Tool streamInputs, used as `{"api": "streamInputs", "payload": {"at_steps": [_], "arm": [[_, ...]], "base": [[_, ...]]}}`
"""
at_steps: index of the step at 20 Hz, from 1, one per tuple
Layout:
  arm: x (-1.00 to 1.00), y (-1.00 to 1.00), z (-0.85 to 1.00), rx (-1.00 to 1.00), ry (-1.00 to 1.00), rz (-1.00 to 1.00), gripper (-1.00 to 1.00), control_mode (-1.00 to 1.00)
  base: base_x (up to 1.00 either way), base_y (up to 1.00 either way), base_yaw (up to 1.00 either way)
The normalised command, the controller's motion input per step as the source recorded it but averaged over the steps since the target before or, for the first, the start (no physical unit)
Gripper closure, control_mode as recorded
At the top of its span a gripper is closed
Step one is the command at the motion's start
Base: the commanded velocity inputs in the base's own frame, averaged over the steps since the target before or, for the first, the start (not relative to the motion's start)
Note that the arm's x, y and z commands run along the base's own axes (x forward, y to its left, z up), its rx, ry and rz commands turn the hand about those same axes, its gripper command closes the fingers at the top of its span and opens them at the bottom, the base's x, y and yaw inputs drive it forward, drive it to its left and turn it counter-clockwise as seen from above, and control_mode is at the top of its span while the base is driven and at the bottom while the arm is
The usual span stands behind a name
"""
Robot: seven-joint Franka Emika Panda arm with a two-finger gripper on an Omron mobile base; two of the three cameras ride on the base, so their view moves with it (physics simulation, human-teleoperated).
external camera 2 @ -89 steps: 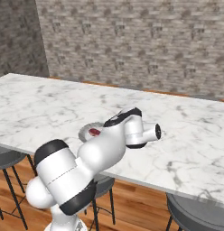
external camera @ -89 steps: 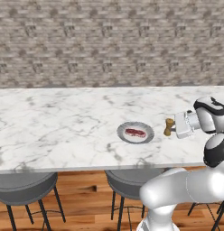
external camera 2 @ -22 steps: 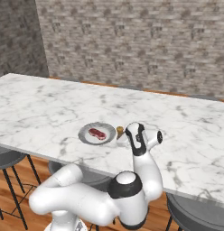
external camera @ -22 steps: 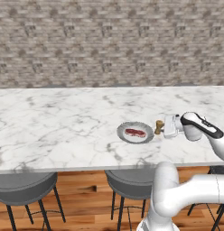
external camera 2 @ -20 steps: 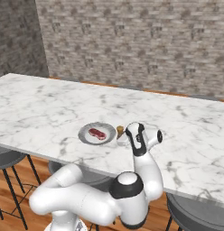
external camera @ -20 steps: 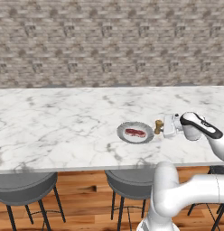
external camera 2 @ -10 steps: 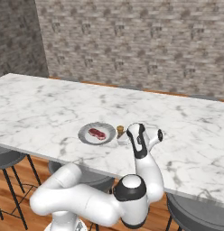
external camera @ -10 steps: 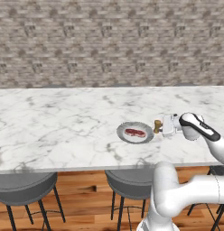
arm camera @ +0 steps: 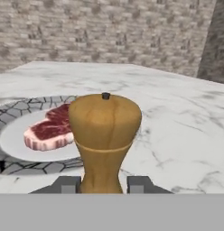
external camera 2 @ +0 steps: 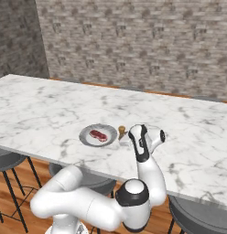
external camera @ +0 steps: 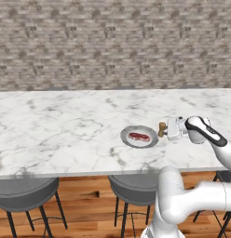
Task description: Retrieve the shaker from the cabinet and place it next the steak on a plate on the dining table.
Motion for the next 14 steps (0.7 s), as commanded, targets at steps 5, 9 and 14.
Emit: {"api": "streamInputs", "payload": {"at_steps": [5, 9, 14], "arm": [[-0.22, -0.23, 0.0, 0.04, -0.01, 0.0, -1.0, -1.0], [-0.24, -0.24, 0.0, 0.05, -0.05, 0.0, -1.0, -1.0], [-0.28, -0.2, 0.0, 0.05, -0.08, 0.0, -1.0, -1.0]], "base": [[0.0, 0.0, 0.0], [0.0, 0.0, 0.0], [0.0, 0.0, 0.0]]}}
